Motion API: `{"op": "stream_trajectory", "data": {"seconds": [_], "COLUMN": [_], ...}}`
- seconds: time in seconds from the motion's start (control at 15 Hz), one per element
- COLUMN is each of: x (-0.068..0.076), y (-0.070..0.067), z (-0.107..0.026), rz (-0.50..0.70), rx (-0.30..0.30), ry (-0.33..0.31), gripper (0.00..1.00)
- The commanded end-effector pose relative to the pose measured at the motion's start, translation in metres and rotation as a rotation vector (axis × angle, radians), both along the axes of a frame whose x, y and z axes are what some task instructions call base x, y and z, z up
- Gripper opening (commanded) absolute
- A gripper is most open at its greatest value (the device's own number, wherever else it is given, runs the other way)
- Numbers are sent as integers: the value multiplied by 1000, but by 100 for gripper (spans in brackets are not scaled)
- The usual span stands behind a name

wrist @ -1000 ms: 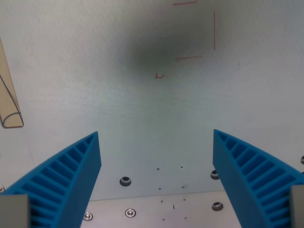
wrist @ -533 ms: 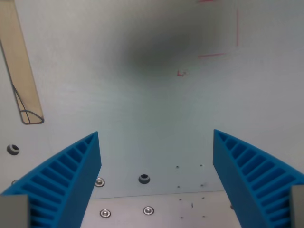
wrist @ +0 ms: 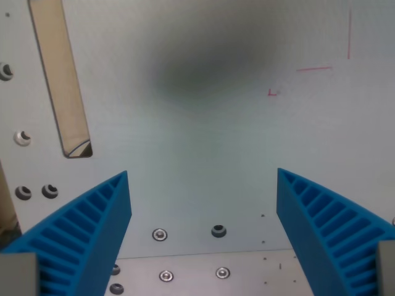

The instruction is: Move in gripper negative y

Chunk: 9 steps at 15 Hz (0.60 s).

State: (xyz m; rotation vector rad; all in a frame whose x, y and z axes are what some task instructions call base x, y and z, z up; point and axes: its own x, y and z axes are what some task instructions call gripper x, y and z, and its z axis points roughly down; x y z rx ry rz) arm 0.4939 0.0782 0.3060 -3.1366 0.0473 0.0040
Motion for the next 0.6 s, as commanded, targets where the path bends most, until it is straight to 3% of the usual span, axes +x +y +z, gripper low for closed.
{"op": "stream_trajectory", "data": {"seconds": [0.07,0.6], "x": [7,9], "y": [14,54], "z": [2,2], "rz": [-18,-18], "rx": [-8,-8], "ry": [5,5], "gripper": [100,100]}}
